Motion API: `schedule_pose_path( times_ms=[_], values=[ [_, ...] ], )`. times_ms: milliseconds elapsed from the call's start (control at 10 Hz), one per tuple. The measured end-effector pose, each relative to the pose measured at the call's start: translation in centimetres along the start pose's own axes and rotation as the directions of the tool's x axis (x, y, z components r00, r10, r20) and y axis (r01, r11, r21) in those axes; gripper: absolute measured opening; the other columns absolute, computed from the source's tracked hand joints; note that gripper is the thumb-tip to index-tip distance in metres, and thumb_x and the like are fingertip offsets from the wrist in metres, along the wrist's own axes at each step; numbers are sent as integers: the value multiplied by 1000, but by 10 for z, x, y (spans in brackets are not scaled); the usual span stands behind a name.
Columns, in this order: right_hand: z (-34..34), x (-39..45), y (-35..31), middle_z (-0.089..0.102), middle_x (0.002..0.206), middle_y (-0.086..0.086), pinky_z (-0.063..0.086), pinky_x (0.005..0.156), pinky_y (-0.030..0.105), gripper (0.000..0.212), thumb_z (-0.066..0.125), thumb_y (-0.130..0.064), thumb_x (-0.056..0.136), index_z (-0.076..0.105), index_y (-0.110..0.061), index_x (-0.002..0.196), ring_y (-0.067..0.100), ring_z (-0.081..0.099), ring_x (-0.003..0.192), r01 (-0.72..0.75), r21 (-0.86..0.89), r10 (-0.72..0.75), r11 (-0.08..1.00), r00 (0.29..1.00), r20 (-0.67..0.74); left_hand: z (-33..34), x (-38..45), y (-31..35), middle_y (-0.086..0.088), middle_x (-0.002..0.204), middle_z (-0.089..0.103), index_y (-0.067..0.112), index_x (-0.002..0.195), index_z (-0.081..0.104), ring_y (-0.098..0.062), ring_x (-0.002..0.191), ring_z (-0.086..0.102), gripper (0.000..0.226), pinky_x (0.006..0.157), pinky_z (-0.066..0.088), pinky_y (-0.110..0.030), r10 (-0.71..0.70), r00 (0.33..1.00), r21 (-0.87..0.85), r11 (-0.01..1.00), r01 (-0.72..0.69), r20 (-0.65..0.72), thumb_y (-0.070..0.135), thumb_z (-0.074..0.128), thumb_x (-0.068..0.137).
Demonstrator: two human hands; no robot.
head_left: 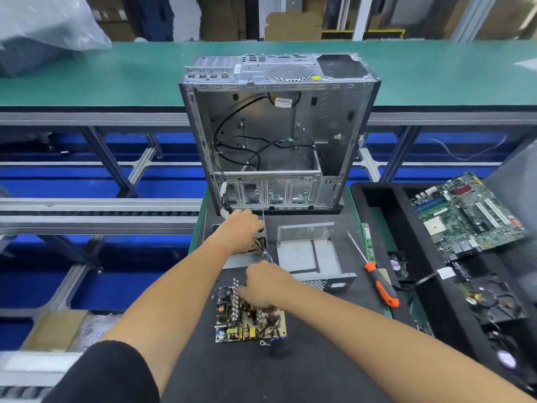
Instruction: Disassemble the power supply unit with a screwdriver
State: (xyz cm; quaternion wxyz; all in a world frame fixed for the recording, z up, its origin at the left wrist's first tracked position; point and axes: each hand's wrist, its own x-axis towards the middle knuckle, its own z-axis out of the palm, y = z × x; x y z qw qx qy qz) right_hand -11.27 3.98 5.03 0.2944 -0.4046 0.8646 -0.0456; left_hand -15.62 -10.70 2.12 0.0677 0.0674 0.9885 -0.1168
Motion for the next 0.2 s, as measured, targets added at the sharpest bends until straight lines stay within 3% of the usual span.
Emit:
schedule_pose_path(
  times_ms=[100,200],
  values=[
    [-13,-7,9,52,75,7,46,69,33,37,49,-37,96,51,-8,74,27,52,76,27,65,-26,998,999,-20,-4,-8,3,-3,111,60,15,111,57,-24,105,48,28,90,35,-35,-126,991,-229,967,112,-45,12,54,84],
    [-18,-18,22,54,71,12,47,65,34,29,51,-28,93,54,-6,74,26,54,69,48,183,-35,982,997,-73,-6,-15,7,-1,108,64,16,111,61,-22,105,52,26,93,39,-39,-303,941,-470,859,201,-151,13,53,86]
  ],
)
